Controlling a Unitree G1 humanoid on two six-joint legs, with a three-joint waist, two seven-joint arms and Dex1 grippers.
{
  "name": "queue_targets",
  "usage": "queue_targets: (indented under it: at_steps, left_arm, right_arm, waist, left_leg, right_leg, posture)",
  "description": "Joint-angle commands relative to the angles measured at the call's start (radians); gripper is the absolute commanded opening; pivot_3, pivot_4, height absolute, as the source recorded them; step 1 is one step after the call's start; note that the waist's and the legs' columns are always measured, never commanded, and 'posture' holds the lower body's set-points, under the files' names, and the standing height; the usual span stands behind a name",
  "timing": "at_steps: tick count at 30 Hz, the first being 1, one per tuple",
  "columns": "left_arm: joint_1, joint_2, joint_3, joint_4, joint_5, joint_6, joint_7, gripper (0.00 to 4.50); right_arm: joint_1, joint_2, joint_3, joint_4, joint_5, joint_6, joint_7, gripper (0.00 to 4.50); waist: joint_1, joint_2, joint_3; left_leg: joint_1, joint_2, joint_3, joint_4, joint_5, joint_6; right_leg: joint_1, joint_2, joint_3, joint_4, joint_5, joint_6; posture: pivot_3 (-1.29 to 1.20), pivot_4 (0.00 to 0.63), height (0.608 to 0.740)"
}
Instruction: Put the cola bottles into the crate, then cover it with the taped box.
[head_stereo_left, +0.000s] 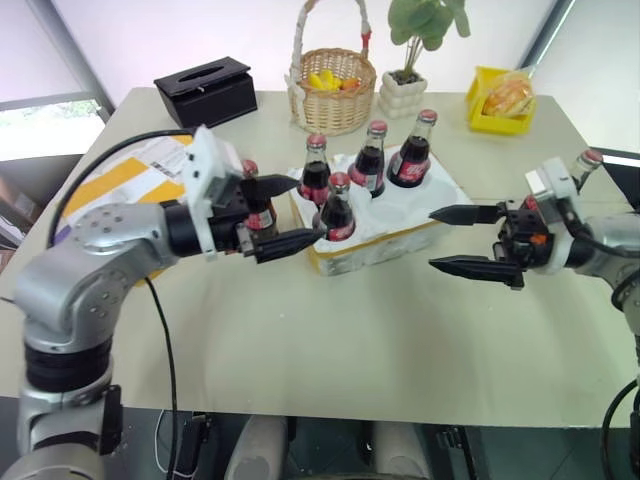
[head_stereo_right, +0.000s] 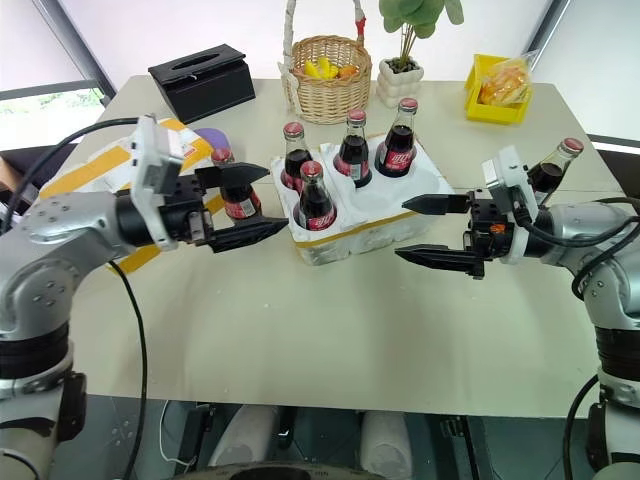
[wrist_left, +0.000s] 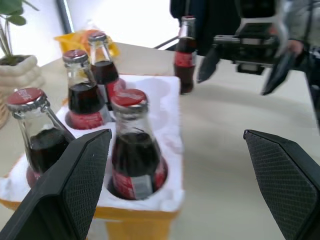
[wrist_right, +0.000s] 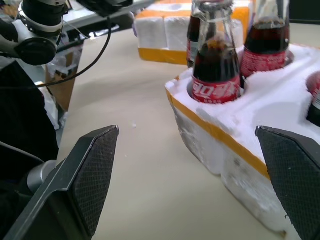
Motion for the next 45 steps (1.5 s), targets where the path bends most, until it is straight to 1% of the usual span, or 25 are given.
queue_targets:
  at_steps: [1,5,10,12,15,17,18,20,21,23,26,29,36,45]
  left_arm:
    - [0.018,0.047,0.099,-0.003,0.019,-0.012,0.07,4.44]
    - [0.06,0.08,0.236,0.015,-0.056,0.013,0.122,4.44]
    - [0.124,0.13,0.418,0.043,-0.24,0.089,0.141,4.44]
    - [0.172,0.159,0.48,0.054,-0.321,0.119,0.12,4.44]
    - [0.248,0.202,0.54,0.068,-0.394,0.145,0.087,4.44]
    - [0.323,0.243,0.569,0.057,-0.409,0.152,0.027,4.44]
    - [0.393,0.271,0.576,0.042,-0.367,0.139,-0.023,4.44]
    - [0.513,0.305,0.559,0.031,-0.247,0.064,-0.09,4.44]
    - [0.548,0.307,0.541,0.042,-0.195,0.018,-0.1,4.44]
    - [0.571,0.291,0.478,0.078,-0.081,-0.088,-0.086,4.44]
    - [0.517,0.242,0.338,0.152,0.064,-0.227,-0.036,4.44]
    - [0.396,0.161,0.185,0.243,0.16,-0.316,0.001,4.44]
    - [0.243,0.091,0.033,0.366,0.206,-0.344,-0.047,4.44]
    - [0.073,0.018,-0.088,0.478,0.264,-0.356,-0.077,4.44]
  right_arm:
    - [-0.027,-0.003,-0.012,0.007,-0.003,-0.018,0.016,4.5]
    - [-0.033,-0.002,-0.009,0.023,-0.012,-0.024,0.03,4.5]
    - [-0.045,0.003,0.001,0.049,-0.028,-0.032,0.044,4.5]
    - [-0.053,0.008,0.008,0.061,-0.036,-0.037,0.048,4.5]
    - [-0.062,0.01,0.016,0.074,-0.043,-0.04,0.052,4.5]
    - [-0.067,0.01,0.018,0.081,-0.048,-0.042,0.055,4.5]
    - [-0.069,0.01,0.018,0.086,-0.05,-0.043,0.058,4.5]
    - [-0.071,0.008,0.018,0.091,-0.053,-0.044,0.061,4.5]
    - [-0.072,0.008,0.018,0.091,-0.053,-0.043,0.062,4.5]
    - [-0.072,0.009,0.017,0.091,-0.053,-0.043,0.063,4.5]
    - [-0.068,0.013,0.016,0.084,-0.052,-0.042,0.059,4.5]
    - [-0.065,0.018,0.015,0.078,-0.051,-0.041,0.052,4.5]
    - [-0.05,0.013,0.0,0.061,-0.043,-0.032,0.042,4.5]
    - [-0.025,0.017,-0.009,0.046,-0.043,-0.037,0.029,4.5]
  waist:
    - [0.001,0.0,0.0]
    - [-0.001,0.0,0.0]
    - [-0.002,0.0,0.0]
    - [-0.004,0.0,0.0]
    - [-0.004,0.0,0.0]
    - [-0.005,0.0,0.0]
    - [-0.007,0.0,0.0]
    - [-0.015,0.0,0.0]
    - [-0.016,0.0,0.0]
    - [-0.013,0.0,0.0]
    - [-0.011,0.0,0.0]
    - [-0.002,0.0,0.0]
    - [0.002,0.0,0.0]
    - [0.004,-0.001,0.0]
  left_leg:
    - [0.0,0.0,0.0,0.0,0.0,0.0]
    - [0.0,0.0,0.0,-0.001,0.0,0.0]
    - [0.0,0.0,0.0,-0.001,0.0,0.0]
    - [0.0,0.0,0.0,-0.001,0.0,0.0]
    - [0.001,0.0,0.0,-0.001,0.0,0.0]
    - [0.001,0.001,0.0,-0.001,0.0,0.0]
    - [0.001,0.001,0.0,-0.001,0.0,0.0]
    - [0.001,0.001,0.001,-0.003,0.0,0.0]
    - [0.001,0.0,0.002,-0.003,0.0,0.0]
    - [0.001,0.001,0.002,-0.004,0.0,0.0]
    - [0.001,0.001,0.002,-0.004,0.0,-0.001]
    - [0.001,0.001,0.003,-0.003,0.0,-0.001]
    - [0.0,0.001,0.003,-0.005,0.0,-0.001]
    - [0.0,0.001,0.002,-0.003,0.001,-0.001]
  right_leg:
    - [0.0,0.0,0.0,0.0,0.0,0.0]
    - [0.0,0.0,0.0,0.0,0.0,0.0]
    - [0.0,0.0,0.0,0.0,0.0,0.0]
    - [0.0,0.0,0.0,0.0,0.0,0.0]
    - [0.0,0.0,0.0,0.0,0.0,0.0]
    - [0.0,0.0,0.0,0.0,0.0,-0.001]
    - [0.0,0.0,0.0,0.0,-0.001,-0.002]
    - [-0.001,0.0,0.001,-0.001,-0.002,-0.004]
    - [-0.001,-0.001,0.001,-0.001,-0.002,-0.004]
    - [-0.002,0.0,0.001,-0.001,-0.002,-0.005]
    - [-0.002,-0.001,0.001,-0.002,-0.003,-0.009]
    - [-0.001,-0.001,0.001,-0.002,-0.001,-0.01]
    - [-0.004,0.0,0.001,-0.002,0.001,-0.005]
    - [-0.003,0.0,0.001,-0.001,0.001,-0.004]
  posture:
    - [0.0,0.15,0.74]
    - [0.0,0.15,0.74]
    - [0.0,0.15,0.74]
    - [0.0,0.15,0.74]
    - [0.0,0.15,0.74]
    - [0.0,0.15,0.74]
    - [0.0,0.15,0.74]
    - [0.0,0.15,0.74]
    - [0.0,0.15,0.74]
    - [0.0,0.15,0.74]
    - [0.0,0.15,0.74]
    - [0.0,0.15,0.74]
    - [0.0,0.15,0.74]
    - [0.0,0.15,0.74]
